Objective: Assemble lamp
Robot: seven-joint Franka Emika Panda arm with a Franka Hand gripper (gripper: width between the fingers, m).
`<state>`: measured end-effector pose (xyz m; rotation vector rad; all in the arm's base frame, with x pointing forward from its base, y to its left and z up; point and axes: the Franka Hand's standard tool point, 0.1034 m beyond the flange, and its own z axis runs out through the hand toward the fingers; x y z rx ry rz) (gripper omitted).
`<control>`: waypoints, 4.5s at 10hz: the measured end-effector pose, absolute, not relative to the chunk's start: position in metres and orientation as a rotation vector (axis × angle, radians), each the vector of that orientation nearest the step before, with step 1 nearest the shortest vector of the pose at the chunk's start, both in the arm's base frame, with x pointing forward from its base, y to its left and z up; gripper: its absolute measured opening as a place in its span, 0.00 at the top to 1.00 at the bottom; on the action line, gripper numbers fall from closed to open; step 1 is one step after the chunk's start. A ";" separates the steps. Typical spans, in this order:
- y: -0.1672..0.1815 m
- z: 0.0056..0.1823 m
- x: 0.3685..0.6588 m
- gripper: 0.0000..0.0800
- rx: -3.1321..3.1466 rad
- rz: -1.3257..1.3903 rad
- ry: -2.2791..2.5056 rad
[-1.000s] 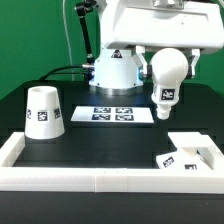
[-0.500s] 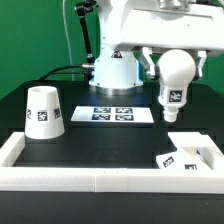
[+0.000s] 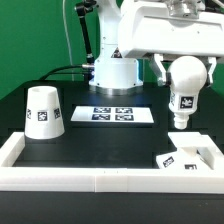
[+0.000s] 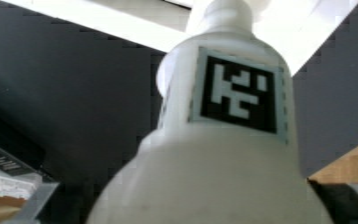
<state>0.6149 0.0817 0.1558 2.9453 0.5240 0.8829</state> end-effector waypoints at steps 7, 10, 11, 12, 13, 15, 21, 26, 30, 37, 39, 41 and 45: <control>0.093 0.136 0.609 0.28 2.961 0.841 0.552; 0.096 0.132 0.608 0.28 2.963 0.833 0.561; 0.095 0.130 0.608 0.28 2.964 0.828 0.561; 0.095 0.127 0.607 0.28 2.966 0.821 0.561; 0.096 0.123 0.606 0.28 2.965 0.822 0.563; 0.095 0.119 0.606 0.28 2.953 0.854 0.560; 0.094 0.119 0.604 0.14 2.942 0.882 0.555; 0.090 0.133 0.604 0.13 2.954 0.850 0.550; 0.091 0.147 0.603 0.13 2.945 0.859 0.568; 0.102 0.132 0.591 0.13 3.094 0.323 0.604; 0.100 0.130 0.591 0.13 3.106 0.165 0.620; 0.094 0.125 0.596 0.13 3.107 0.112 0.627; 0.093 0.123 0.596 0.26 3.104 0.128 0.630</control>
Offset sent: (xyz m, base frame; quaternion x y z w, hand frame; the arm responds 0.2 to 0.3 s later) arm 0.0061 0.0070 -0.0090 0.0045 0.0083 0.0181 0.9998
